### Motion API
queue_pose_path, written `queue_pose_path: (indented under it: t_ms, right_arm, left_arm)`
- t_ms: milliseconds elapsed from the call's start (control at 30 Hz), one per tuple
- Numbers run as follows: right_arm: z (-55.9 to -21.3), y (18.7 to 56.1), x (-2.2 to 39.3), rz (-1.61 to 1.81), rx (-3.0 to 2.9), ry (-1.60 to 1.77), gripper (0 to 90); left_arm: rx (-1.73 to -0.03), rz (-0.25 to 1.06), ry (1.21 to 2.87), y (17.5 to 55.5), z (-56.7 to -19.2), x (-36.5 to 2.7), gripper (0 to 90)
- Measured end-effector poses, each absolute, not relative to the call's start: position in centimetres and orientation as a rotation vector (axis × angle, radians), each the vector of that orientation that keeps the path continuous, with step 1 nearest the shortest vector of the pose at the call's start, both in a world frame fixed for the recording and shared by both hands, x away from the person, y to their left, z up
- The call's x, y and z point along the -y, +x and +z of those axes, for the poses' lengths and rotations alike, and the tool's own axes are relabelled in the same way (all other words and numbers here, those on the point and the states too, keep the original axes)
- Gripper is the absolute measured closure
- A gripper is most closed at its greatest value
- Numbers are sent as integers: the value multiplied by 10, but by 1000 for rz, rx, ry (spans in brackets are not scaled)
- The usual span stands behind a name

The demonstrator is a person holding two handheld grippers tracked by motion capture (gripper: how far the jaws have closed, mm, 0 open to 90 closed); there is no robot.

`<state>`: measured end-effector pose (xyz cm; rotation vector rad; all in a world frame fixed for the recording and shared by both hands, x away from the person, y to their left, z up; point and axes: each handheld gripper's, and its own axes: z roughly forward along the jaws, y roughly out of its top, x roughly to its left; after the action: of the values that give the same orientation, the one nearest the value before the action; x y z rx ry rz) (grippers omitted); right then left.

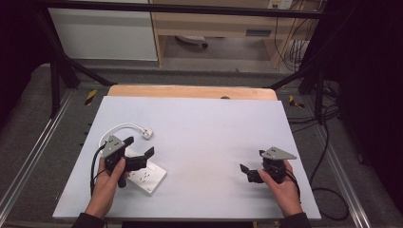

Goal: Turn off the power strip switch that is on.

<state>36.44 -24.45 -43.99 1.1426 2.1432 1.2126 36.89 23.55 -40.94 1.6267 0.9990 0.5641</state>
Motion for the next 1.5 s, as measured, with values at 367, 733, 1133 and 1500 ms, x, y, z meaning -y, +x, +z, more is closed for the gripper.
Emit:
queue_pose_path:
  t_ms: [367, 733, 1133, 1500]
  right_arm:
    - [-440, 364, 245, 1213, -2142, 1138, 37]
    - [-440, 365, 246, 1234, -2135, 1144, 37]
    - [-438, 363, 243, 1223, -2139, 1129, 38]
    - [-437, 363, 245, 1227, -2125, 1136, 37]
  left_arm:
    - [-992, 572, 1587, 366, -403, -239, 54]
    - [-1032, 543, 1566, 361, -386, -244, 52]
    - [-997, 547, 1583, 344, -361, -249, 57]
    - [-1005, 538, 1556, 326, -344, -271, 59]
